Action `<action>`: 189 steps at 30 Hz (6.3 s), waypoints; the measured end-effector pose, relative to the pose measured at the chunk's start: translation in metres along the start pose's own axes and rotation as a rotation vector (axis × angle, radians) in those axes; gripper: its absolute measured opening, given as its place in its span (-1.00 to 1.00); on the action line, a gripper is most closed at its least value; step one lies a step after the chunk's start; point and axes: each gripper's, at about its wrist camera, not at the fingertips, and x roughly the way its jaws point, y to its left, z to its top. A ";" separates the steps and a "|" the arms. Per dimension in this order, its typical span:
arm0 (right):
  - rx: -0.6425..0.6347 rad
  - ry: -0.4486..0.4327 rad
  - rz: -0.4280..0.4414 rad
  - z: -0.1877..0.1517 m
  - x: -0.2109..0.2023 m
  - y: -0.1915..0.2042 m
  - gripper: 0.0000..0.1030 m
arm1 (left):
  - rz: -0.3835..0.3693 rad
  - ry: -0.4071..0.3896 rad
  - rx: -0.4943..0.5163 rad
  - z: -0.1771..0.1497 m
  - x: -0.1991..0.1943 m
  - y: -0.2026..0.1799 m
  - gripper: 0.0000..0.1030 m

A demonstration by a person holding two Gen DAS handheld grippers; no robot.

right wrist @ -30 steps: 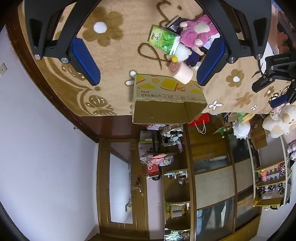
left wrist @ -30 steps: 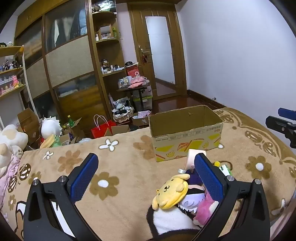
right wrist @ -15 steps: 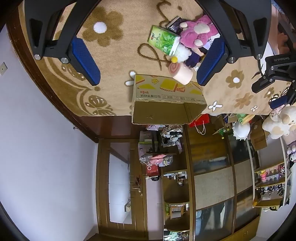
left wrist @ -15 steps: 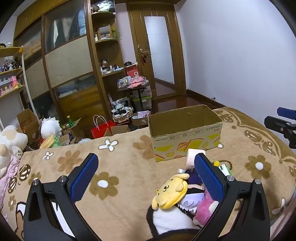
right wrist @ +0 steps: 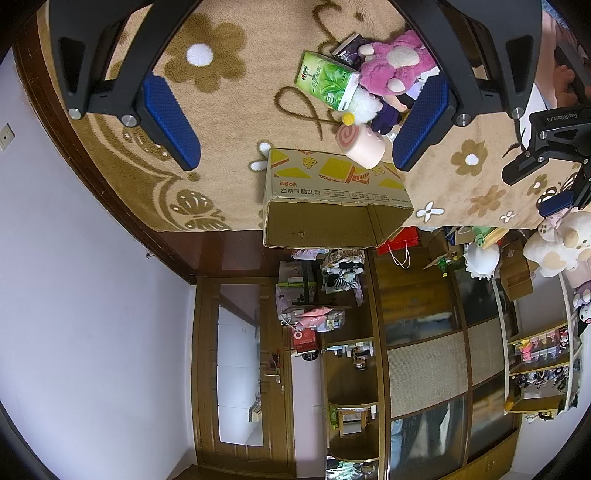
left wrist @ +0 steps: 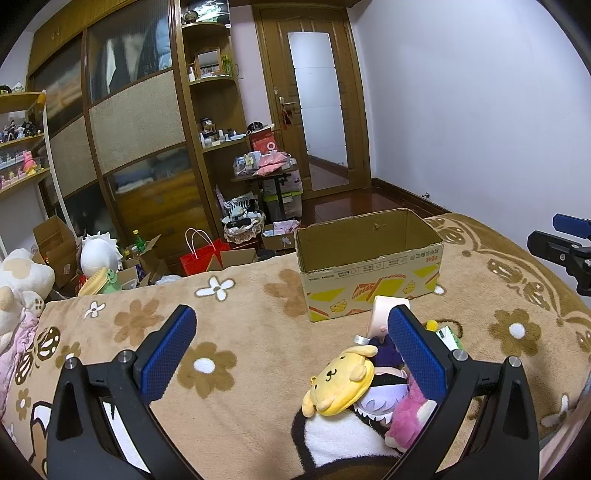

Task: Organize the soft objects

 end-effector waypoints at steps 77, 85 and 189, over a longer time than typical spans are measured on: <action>0.027 0.082 -0.002 -0.010 0.023 -0.002 1.00 | 0.010 0.058 -0.010 -0.010 0.015 0.003 0.99; 0.031 0.141 0.025 -0.005 0.046 0.004 1.00 | -0.013 0.142 -0.019 -0.009 0.046 -0.002 0.99; 0.020 0.016 -0.019 0.080 0.152 -0.015 0.53 | -0.173 0.067 -0.134 0.099 0.175 0.021 0.16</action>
